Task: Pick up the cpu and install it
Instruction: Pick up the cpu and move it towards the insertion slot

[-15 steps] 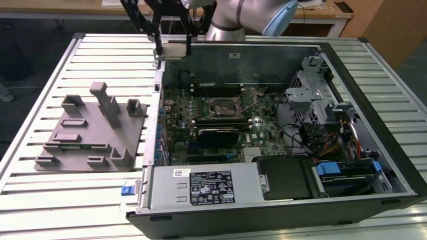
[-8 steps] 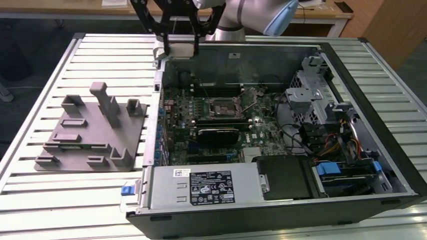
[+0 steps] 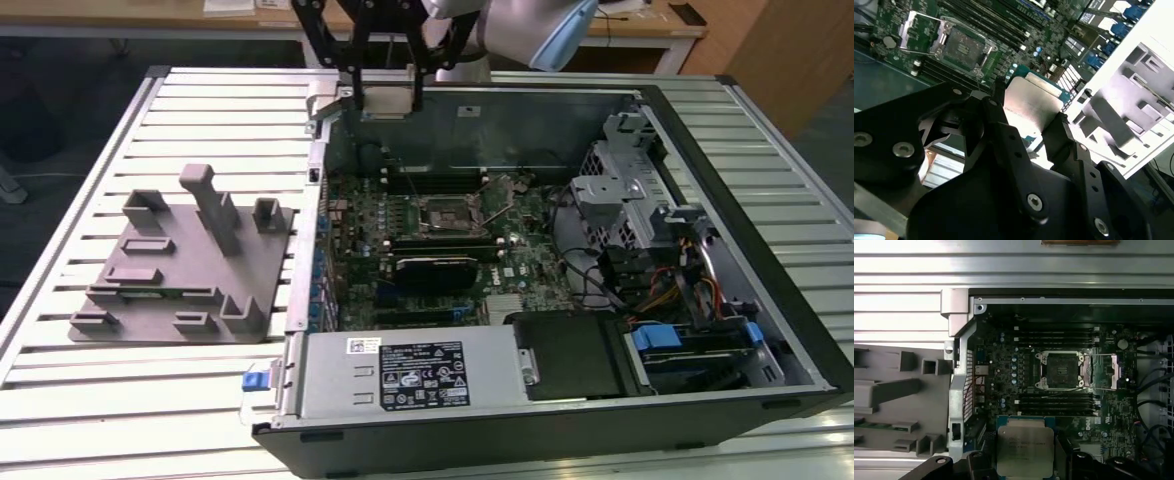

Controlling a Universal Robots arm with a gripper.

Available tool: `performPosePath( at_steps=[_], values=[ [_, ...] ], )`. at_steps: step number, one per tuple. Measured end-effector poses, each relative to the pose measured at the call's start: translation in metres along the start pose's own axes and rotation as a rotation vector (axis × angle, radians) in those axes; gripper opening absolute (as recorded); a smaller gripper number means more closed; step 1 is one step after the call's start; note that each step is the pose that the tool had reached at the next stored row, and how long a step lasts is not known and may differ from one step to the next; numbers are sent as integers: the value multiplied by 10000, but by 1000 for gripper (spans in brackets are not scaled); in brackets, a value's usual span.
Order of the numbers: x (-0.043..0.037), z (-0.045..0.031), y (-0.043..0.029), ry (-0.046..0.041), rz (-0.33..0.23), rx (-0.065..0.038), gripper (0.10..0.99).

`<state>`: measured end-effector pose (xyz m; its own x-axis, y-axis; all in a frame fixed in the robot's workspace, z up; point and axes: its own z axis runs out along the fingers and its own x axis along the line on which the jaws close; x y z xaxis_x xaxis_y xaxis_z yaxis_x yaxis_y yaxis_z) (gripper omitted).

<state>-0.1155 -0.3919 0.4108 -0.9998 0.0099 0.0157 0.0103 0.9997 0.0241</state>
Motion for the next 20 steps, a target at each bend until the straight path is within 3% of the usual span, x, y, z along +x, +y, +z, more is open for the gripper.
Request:
performPosePath(
  at_steps=[9,11,12,20],
  values=[
    [-309,-5,3,0,0,0,549],
    [-472,-7,5,0,2,0,549],
    [-497,-8,5,1,1,2,549],
    [-504,24,4,-41,0,0,549]
  ],
)
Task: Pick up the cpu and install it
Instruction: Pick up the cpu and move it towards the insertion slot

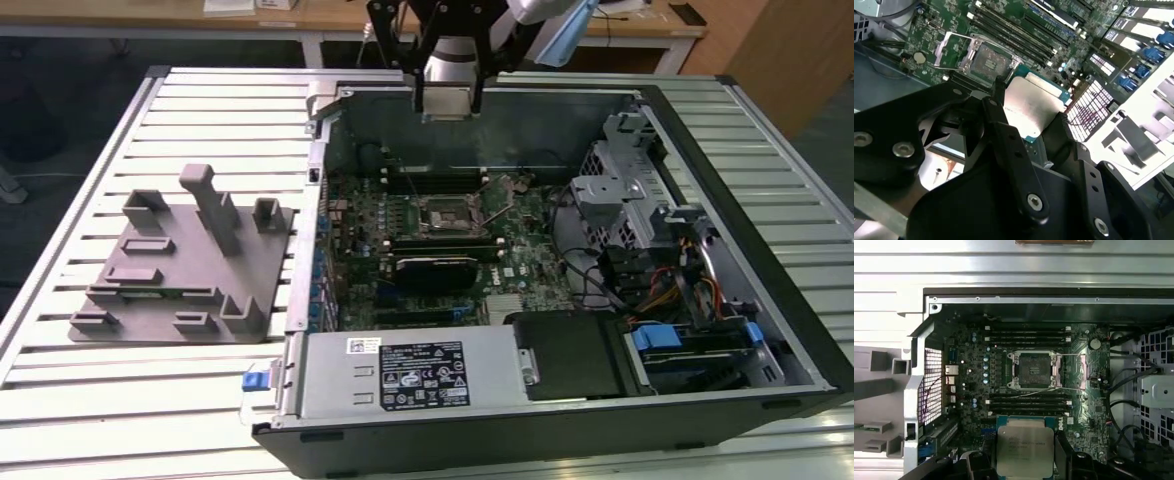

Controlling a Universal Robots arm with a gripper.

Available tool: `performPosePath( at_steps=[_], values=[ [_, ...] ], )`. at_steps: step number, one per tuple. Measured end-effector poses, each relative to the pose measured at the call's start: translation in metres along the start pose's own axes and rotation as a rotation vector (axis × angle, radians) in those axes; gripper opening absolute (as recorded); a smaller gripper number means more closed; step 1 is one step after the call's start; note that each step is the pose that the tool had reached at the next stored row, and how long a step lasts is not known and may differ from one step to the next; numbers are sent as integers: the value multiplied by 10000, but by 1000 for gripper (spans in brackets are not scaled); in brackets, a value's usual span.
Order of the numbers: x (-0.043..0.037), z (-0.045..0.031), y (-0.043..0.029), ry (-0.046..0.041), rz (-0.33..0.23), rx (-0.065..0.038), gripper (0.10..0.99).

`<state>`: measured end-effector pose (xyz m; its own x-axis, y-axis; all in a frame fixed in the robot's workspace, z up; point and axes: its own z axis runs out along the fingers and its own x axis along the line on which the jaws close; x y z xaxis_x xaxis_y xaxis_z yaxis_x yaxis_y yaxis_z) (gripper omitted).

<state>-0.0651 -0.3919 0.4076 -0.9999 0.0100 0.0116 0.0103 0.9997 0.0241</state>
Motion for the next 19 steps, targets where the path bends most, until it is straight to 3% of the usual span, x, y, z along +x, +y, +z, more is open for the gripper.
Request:
performPosePath(
  at_steps=[7,19],
  values=[
    [-1,109,-3,-148,-3,-1,549],
    [-4,327,-8,-265,-6,-4,549]
  ],
)
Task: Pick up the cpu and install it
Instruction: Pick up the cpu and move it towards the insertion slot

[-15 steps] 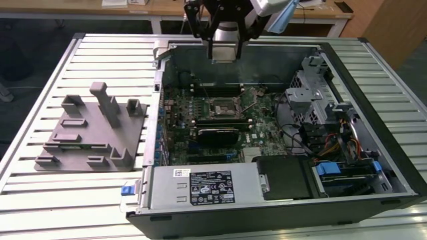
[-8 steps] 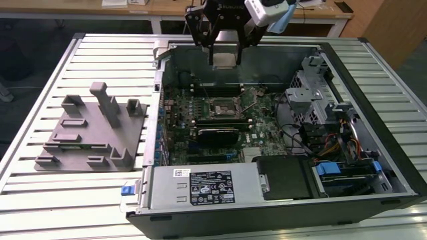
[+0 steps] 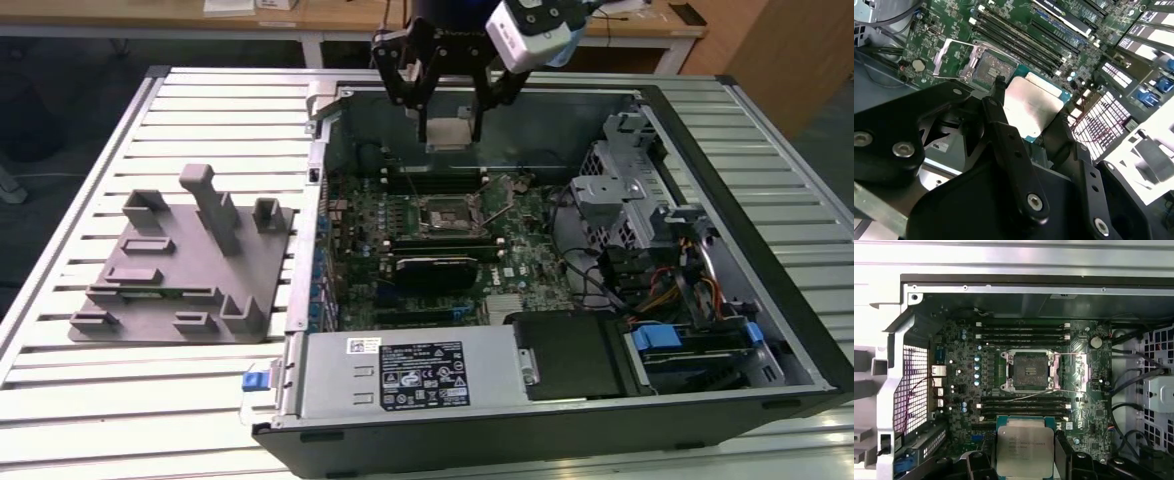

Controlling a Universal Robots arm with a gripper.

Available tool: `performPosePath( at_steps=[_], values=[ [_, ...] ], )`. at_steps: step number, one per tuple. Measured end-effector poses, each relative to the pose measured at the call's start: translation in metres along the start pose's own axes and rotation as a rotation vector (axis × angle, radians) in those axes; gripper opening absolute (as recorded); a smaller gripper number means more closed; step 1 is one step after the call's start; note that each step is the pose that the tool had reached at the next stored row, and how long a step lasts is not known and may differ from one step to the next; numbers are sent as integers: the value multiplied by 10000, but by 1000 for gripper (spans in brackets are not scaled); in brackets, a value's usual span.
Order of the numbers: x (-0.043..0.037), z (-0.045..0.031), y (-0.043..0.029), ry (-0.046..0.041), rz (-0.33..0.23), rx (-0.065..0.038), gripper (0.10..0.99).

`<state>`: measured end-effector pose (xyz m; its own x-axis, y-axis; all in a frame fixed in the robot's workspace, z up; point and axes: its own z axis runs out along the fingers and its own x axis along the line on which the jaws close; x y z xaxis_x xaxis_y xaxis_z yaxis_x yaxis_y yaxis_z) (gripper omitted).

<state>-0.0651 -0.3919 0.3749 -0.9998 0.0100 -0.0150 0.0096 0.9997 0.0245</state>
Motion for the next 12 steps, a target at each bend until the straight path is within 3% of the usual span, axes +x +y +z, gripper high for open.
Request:
performPosePath(
  at_steps=[12],
  values=[
    [4,218,13,-25,0,2,549]
  ],
)
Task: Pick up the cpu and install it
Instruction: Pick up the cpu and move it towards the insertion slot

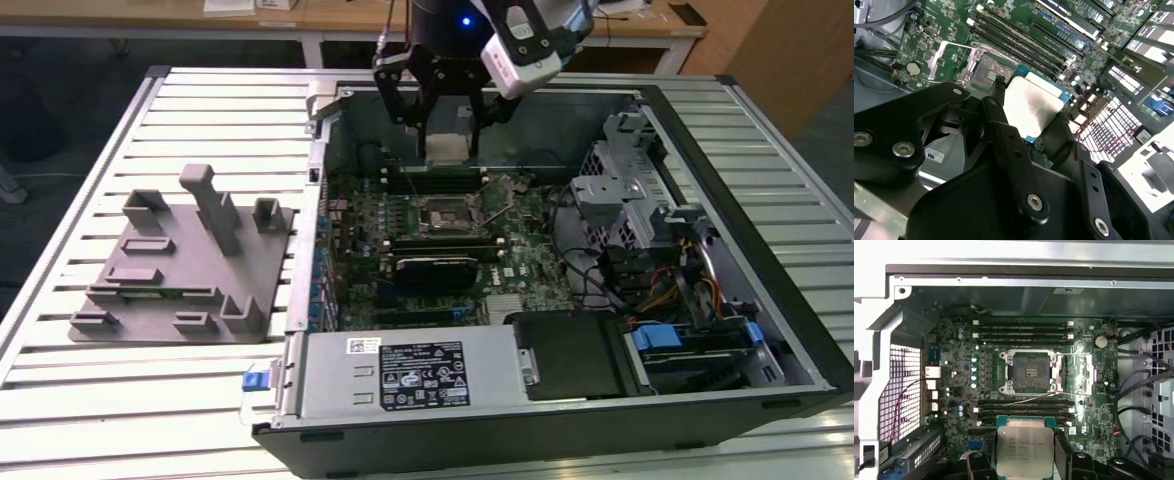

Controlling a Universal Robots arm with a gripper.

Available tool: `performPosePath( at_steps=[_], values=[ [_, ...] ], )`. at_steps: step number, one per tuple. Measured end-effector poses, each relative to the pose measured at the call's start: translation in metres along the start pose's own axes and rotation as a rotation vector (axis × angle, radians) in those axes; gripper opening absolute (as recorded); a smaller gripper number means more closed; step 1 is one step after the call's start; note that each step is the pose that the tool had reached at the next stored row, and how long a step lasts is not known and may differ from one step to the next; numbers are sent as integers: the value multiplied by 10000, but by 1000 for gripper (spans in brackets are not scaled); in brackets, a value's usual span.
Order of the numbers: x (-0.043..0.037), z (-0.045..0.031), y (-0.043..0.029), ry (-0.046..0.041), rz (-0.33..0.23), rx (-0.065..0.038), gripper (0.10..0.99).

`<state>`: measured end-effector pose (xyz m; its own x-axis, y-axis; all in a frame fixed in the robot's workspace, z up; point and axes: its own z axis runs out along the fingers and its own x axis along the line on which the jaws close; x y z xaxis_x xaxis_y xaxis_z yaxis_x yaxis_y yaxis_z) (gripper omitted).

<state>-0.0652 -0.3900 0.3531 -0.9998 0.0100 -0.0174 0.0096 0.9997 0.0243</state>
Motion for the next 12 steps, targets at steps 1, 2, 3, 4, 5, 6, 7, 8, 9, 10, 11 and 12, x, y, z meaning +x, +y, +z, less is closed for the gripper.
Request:
performPosePath(
  at_steps=[1,2,3,4,5,6,7,8,9,10,11,12],
  values=[
    [0,19,4,0,0,-1,549],
    [1,38,9,0,0,-1,549],
    [1,55,15,0,0,-1,549],
    [1,75,23,0,0,-1,549],
    [2,93,31,0,0,0,549],
    [2,111,37,-1,0,-2,549],
    [2,129,43,0,0,-1,549],
    [2,147,50,0,0,-1,549],
    [2,167,59,1,0,-1,549],
    [3,185,68,2,0,0,549],
    [3,204,77,3,0,-1,549],
    [3,221,85,4,0,0,549]
  ],
)
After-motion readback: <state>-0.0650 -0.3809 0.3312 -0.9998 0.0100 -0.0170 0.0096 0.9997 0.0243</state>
